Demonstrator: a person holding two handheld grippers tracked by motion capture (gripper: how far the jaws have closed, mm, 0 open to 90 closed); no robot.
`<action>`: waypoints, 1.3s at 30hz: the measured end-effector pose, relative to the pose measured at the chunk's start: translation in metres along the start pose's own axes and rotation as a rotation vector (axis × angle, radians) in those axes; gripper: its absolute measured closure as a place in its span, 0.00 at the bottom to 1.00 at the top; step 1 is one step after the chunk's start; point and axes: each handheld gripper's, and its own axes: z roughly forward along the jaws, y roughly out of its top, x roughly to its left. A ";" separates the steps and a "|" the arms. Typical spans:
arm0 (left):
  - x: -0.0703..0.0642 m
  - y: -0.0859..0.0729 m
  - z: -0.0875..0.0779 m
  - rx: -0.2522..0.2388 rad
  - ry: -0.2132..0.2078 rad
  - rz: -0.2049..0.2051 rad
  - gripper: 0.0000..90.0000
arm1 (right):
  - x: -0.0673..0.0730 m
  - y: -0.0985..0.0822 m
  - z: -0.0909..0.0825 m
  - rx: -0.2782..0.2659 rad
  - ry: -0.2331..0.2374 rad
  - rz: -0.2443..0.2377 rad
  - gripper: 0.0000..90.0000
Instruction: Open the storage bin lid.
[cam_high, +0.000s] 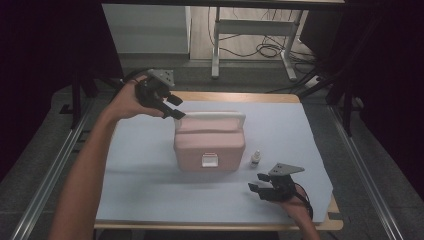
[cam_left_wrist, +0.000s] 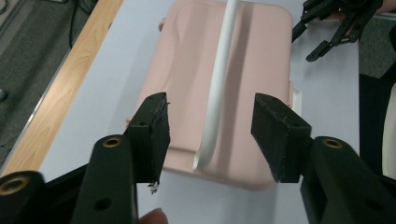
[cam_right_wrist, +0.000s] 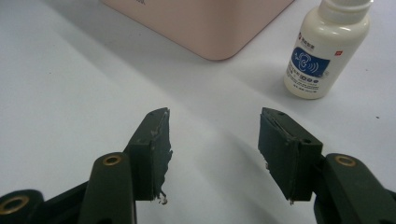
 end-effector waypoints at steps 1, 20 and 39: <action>0.000 0.004 0.002 0.011 -0.002 0.005 0.54 | 0.000 0.000 0.000 -0.001 0.000 0.001 0.49; 0.005 0.024 0.043 0.145 -0.032 0.043 0.70 | -0.001 -0.004 0.002 0.008 -0.001 0.014 0.49; 0.003 0.025 0.051 0.170 -0.049 0.071 0.89 | 0.001 -0.004 0.004 0.014 -0.001 0.013 0.49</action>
